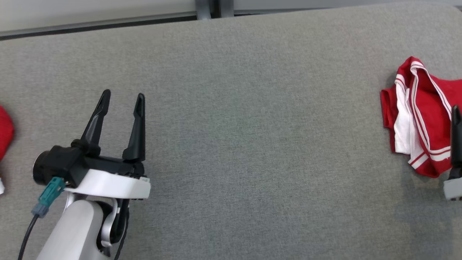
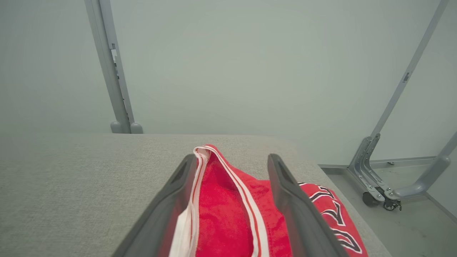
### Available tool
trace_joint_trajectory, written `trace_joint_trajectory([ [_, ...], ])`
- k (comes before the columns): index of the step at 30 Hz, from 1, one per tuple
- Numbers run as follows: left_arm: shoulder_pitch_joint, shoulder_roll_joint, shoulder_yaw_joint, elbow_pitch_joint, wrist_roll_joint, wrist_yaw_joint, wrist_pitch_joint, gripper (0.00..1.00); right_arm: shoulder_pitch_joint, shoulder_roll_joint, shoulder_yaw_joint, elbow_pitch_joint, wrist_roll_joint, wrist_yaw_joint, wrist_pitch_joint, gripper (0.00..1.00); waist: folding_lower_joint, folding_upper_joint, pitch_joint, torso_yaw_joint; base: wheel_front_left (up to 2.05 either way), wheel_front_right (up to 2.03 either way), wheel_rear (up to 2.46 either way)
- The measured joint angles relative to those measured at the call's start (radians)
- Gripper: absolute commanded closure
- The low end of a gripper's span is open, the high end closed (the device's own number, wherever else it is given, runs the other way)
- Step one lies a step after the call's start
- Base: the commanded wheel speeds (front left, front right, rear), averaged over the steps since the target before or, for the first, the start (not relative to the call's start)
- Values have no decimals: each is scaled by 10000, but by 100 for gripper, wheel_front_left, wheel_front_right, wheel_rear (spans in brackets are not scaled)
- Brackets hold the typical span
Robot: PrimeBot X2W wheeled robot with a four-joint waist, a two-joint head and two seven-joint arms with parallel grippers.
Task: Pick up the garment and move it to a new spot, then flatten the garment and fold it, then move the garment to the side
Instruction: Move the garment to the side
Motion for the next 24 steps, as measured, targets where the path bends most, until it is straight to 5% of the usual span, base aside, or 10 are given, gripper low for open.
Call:
trace_joint_trajectory([
  [14, 1995, 261, 2142, 395, 376, -1022, 0, 0, 2834, 1833, -165, -3496, -953, 0, 1373, 0, 0, 0, -1794, 1166, 0, 0, 0],
  [24, 3292, 372, 2339, 721, 823, -1505, 0, 0, 4185, 2353, -330, -4550, -1254, 0, 2330, 0, 0, 0, -2840, 1308, 0, 0, 0],
])
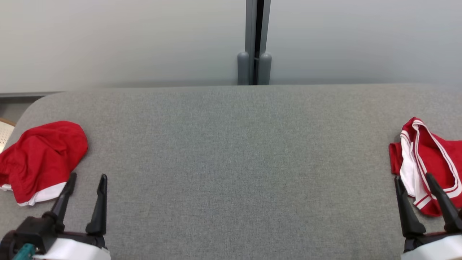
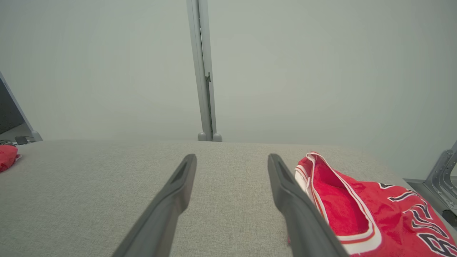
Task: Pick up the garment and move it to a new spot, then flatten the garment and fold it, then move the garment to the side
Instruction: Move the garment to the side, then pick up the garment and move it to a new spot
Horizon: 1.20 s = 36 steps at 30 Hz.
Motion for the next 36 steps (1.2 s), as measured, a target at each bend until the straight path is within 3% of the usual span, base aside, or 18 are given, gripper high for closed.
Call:
trace_joint_trajectory([
  [14, 1216, -138, -454, -207, 75, -12, 123, 0, 1127, 355, -305, -761, -119, 0, 715, 0, 0, 0, -1072, -9, 0, 0, 0],
  [36, 1359, -77, -537, -715, 23, 428, 477, 0, 1254, 541, -566, -928, -130, -2, 899, 0, 0, 1, -1122, 61, 0, 0, 0],
])
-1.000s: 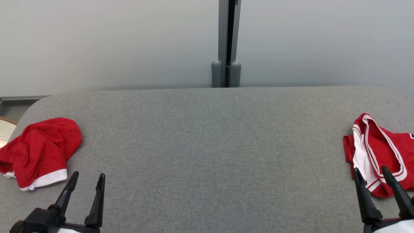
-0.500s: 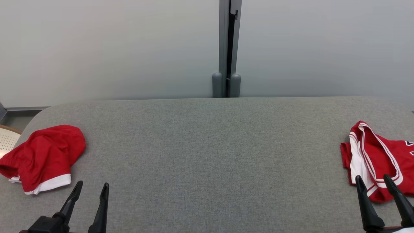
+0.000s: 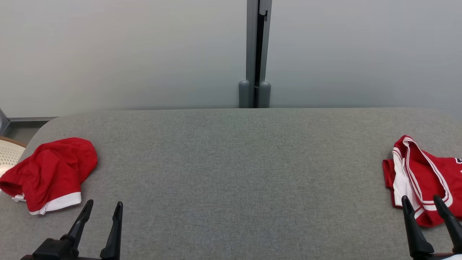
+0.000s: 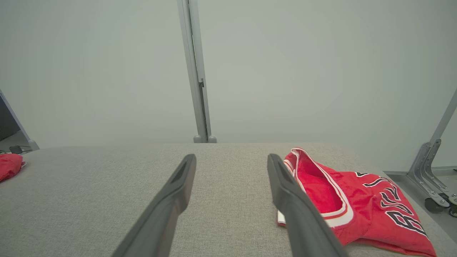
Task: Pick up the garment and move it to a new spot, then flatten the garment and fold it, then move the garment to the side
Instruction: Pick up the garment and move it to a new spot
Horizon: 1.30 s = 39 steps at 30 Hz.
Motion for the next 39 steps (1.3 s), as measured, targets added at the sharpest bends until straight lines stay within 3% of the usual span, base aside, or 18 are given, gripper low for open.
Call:
trace_joint_trajectory([
  [10, -512, -213, -50, 54, 2, 205, -50, 0, 148, 19, -77, -240, -23, 0, 92, 0, 0, 0, 70, 747, 0, 0, 0],
  [26, -996, 10, 117, 207, -132, 127, -221, 0, -123, 211, 422, -215, -15, -8, -38, 0, 0, 0, 56, 3532, 0, 0, 0],
  [39, -1197, -138, 44, 372, -205, 163, -314, 0, -244, 198, 416, -117, 0, -8, -90, 0, 0, 0, 126, 3801, 0, 0, 0],
])
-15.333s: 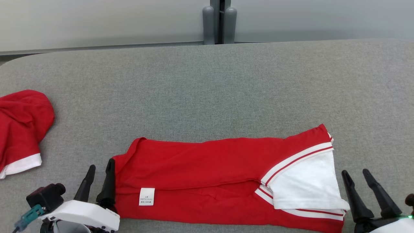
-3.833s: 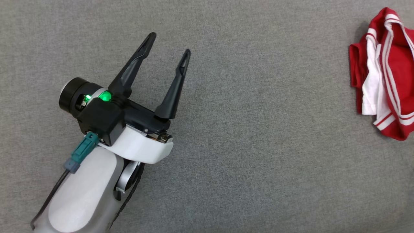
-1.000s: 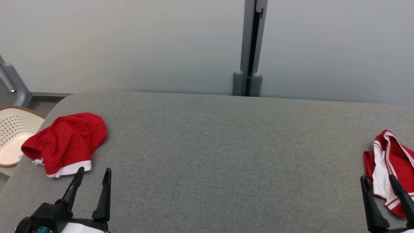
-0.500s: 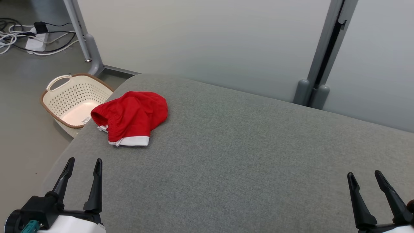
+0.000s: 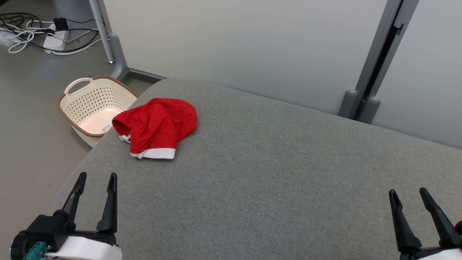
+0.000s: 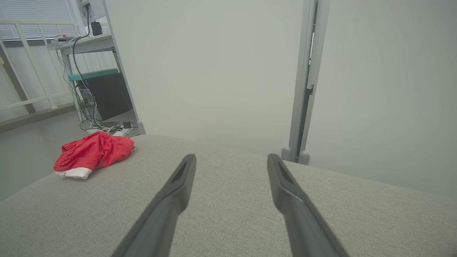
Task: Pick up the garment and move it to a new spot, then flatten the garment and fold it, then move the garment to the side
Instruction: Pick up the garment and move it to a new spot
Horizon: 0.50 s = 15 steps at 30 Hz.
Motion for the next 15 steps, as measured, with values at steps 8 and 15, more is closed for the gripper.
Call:
trace_joint_trajectory([
  [8, -911, -105, 33, 537, -159, -92, -44, 0, -291, -188, 42, -314, -44, 0, 290, 0, 0, 0, 403, -377, 0, 0, 0],
  [15, -3312, -495, 155, 2761, -443, -430, -128, 0, -1108, -694, -13, -1108, -82, 0, 681, 0, 0, 0, 1730, -960, 0, 0, 0],
])
